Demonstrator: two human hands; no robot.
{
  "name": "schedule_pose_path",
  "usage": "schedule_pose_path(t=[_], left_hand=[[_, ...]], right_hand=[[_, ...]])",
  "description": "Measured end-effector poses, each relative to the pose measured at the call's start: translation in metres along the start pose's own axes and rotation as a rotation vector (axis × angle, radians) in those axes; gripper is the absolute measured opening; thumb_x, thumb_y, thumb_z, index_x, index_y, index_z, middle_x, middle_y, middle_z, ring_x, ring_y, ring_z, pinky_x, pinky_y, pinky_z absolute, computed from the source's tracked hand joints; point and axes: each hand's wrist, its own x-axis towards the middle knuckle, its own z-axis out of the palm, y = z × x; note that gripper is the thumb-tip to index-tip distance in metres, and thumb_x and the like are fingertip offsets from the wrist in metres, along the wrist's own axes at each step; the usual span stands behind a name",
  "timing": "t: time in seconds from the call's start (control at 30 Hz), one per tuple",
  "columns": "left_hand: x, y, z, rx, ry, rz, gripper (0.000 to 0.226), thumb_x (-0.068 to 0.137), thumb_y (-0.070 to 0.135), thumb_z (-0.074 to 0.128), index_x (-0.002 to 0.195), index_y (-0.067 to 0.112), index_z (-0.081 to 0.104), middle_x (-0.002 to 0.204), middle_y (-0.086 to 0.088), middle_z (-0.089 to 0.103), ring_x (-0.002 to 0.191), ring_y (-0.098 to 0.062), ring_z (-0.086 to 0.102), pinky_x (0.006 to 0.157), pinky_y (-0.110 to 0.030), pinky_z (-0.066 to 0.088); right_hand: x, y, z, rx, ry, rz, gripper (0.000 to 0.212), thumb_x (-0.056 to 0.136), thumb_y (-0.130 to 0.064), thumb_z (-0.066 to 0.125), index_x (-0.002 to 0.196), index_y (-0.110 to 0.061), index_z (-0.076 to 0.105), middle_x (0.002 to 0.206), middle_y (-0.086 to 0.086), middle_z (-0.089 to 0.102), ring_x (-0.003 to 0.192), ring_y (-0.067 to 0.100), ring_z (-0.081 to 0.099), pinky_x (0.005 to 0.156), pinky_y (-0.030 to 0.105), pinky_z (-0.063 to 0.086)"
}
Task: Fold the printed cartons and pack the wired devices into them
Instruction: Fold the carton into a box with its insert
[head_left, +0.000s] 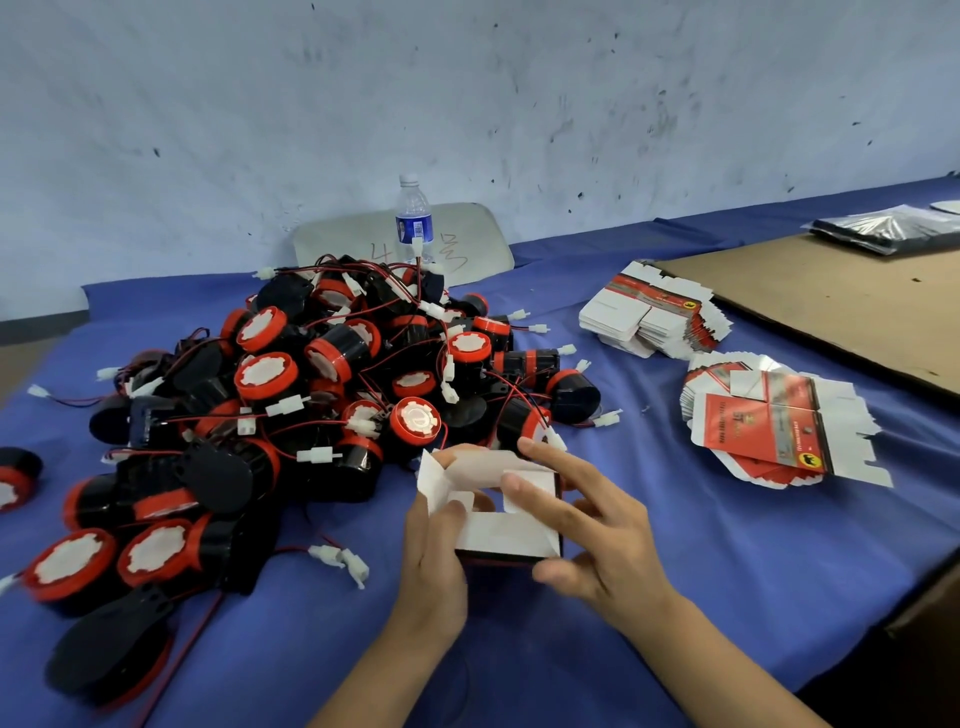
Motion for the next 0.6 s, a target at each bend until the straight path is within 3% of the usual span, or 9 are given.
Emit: schedule_pose_path(t=[0.1, 0.17, 0.23, 0.27, 0.33, 0.5, 0.6], left_hand=[[0.003, 0.002, 0.0, 0.039, -0.04, 0.099, 0.046, 0.077, 0.045, 0.044, 0.115, 0.026, 0.062, 0.106, -0.005, 0.069, 0.1, -0.027, 0.063, 0.085, -0.048, 0.052], [0.004, 0.008, 0.002, 0.128, -0.061, 0.223, 0.043, 0.087, 0.044, 0.043, 0.129, 0.034, 0.05, 0.118, 0.012, 0.064, 0.103, -0.008, 0.062, 0.085, -0.027, 0.052], [0.004, 0.01, 0.004, 0.208, -0.086, 0.301, 0.048, 0.09, 0.05, 0.048, 0.136, 0.044, 0.04, 0.125, 0.023, 0.058, 0.105, 0.002, 0.061, 0.082, -0.013, 0.048], [0.003, 0.011, 0.006, 0.218, -0.106, 0.29, 0.051, 0.087, 0.051, 0.052, 0.137, 0.048, 0.04, 0.123, 0.022, 0.06, 0.101, 0.0, 0.063, 0.079, -0.013, 0.049], [0.003, 0.01, 0.007, 0.228, -0.131, 0.254, 0.051, 0.082, 0.053, 0.056, 0.132, 0.054, 0.044, 0.114, 0.015, 0.066, 0.094, -0.006, 0.067, 0.075, -0.017, 0.052], [0.007, 0.006, 0.001, 0.26, -0.143, 0.236, 0.039, 0.08, 0.059, 0.053, 0.118, 0.053, 0.052, 0.095, 0.01, 0.068, 0.079, -0.009, 0.067, 0.067, -0.022, 0.053], [0.008, 0.006, 0.001, 0.265, -0.144, 0.232, 0.036, 0.081, 0.059, 0.052, 0.116, 0.052, 0.053, 0.091, 0.009, 0.068, 0.077, -0.01, 0.067, 0.065, -0.025, 0.054]], right_hand=[[0.0, -0.002, 0.002, -0.042, 0.027, 0.031, 0.054, 0.096, -0.064, 0.03, 0.114, -0.023, 0.06, 0.119, -0.004, 0.053, 0.075, 0.01, 0.055, 0.06, 0.012, 0.037], [-0.001, -0.003, 0.003, 0.087, 0.08, 0.179, 0.052, 0.095, -0.064, 0.035, 0.108, -0.022, 0.062, 0.112, -0.008, 0.057, 0.086, 0.008, 0.058, 0.067, 0.013, 0.043], [0.001, -0.005, 0.003, 0.261, 0.176, 0.378, 0.058, 0.091, -0.067, 0.039, 0.1, -0.017, 0.067, 0.101, -0.002, 0.065, 0.081, 0.018, 0.063, 0.065, 0.026, 0.05], [0.002, -0.006, 0.003, 0.351, 0.212, 0.468, 0.063, 0.089, -0.07, 0.041, 0.096, -0.013, 0.068, 0.094, 0.003, 0.067, 0.074, 0.023, 0.063, 0.061, 0.031, 0.05], [0.003, -0.006, 0.001, 0.435, 0.238, 0.558, 0.068, 0.085, -0.072, 0.044, 0.091, -0.009, 0.068, 0.087, 0.007, 0.069, 0.071, 0.023, 0.064, 0.059, 0.028, 0.051], [0.003, -0.006, 0.003, 0.515, 0.196, 0.6, 0.07, 0.084, -0.072, 0.046, 0.087, -0.004, 0.066, 0.089, 0.003, 0.07, 0.093, 0.024, 0.064, 0.067, 0.023, 0.051], [0.002, -0.007, 0.004, 0.542, 0.188, 0.616, 0.067, 0.085, -0.069, 0.048, 0.086, -0.003, 0.065, 0.089, 0.01, 0.069, 0.078, 0.022, 0.066, 0.063, 0.026, 0.052]])
